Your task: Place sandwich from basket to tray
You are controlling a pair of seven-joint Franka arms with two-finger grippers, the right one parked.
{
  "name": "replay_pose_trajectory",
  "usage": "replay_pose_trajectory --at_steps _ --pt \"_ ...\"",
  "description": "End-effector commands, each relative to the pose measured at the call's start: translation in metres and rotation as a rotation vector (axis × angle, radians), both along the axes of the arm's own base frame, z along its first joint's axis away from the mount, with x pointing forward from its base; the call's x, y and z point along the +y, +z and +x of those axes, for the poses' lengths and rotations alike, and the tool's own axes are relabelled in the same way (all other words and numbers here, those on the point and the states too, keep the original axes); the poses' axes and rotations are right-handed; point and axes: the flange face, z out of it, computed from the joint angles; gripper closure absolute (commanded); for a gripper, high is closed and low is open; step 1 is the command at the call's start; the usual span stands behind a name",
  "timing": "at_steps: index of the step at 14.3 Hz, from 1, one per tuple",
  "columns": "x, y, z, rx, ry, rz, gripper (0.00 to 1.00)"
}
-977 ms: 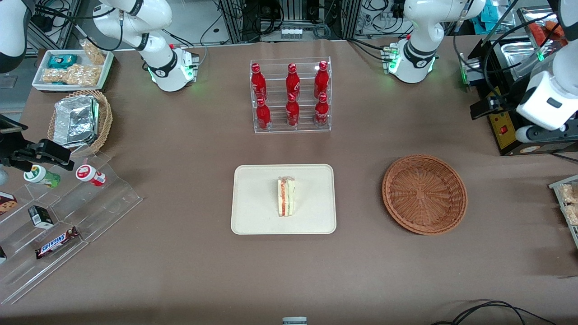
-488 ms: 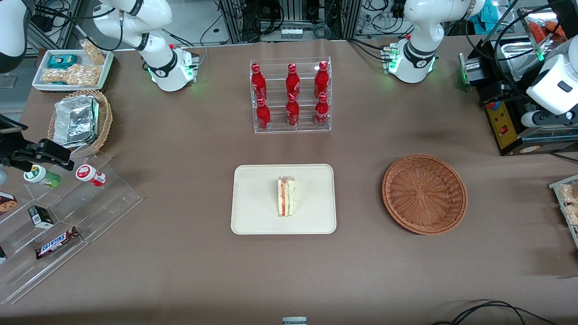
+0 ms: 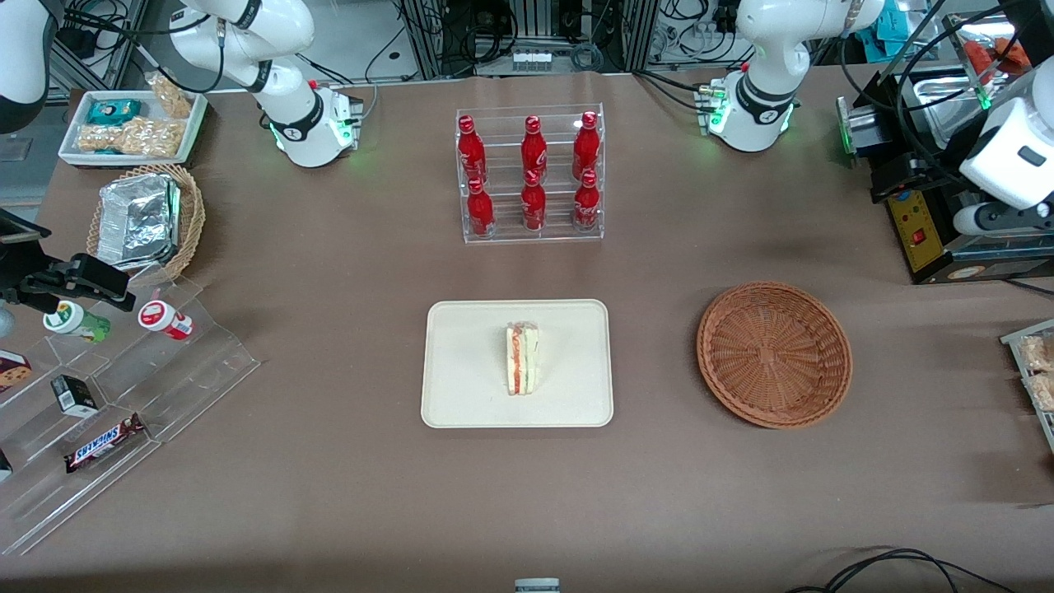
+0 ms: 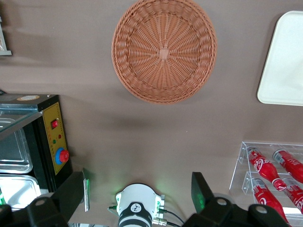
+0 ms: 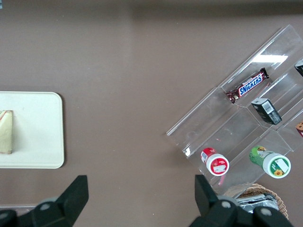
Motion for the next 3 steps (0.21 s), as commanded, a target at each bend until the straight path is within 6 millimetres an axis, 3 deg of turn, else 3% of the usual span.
replay_pose_trajectory --at_steps 1,3 --pt "-0.0004 0.0092 -0.0005 -0.029 0.010 -0.010 0.00" --pt "0.0010 0.0105 0.0020 -0.043 0.009 -0.008 0.00"
